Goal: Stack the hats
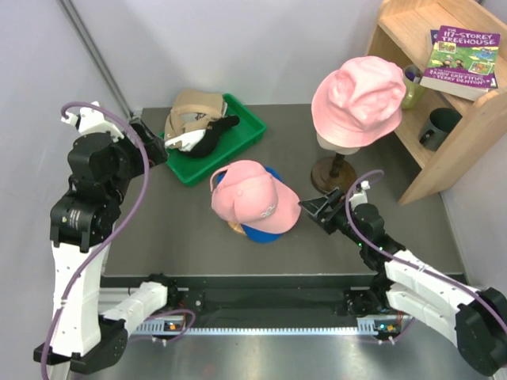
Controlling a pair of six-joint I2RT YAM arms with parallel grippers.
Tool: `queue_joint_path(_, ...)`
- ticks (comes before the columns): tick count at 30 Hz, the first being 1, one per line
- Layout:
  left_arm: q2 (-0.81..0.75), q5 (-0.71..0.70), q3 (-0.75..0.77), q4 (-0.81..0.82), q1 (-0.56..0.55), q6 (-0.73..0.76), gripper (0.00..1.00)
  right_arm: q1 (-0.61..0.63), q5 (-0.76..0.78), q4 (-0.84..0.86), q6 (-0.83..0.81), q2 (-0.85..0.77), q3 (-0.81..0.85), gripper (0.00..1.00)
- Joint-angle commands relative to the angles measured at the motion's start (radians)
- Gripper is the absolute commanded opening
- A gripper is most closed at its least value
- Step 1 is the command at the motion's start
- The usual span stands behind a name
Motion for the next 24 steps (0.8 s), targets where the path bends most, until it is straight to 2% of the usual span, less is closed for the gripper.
queue_joint_path(1,0.003,0.015,-0.022,0.071,0.001,0.014,0.99,-0.014,0.046,-0.061,-0.109,-0.063,0.067,0.88)
queue_joint_path(6,0.021,0.021,-0.052,0.093,0.001,0.011,0.99,-0.014,0.118,-0.180,-0.181,-0.135,0.107,0.92)
queue_joint_path(15,0.116,0.071,-0.149,0.204,0.001,0.038,0.99,-0.016,0.264,-0.387,-0.292,-0.261,0.207,0.92)
queue_joint_path(22,0.309,0.119,-0.180,0.373,0.005,0.114,0.99,-0.030,0.316,-0.437,-0.356,-0.263,0.282,0.92)
queue_joint_path(24,0.386,0.137,-0.167,0.418,0.006,0.138,0.97,-0.039,0.321,-0.435,-0.378,-0.247,0.297,0.92)
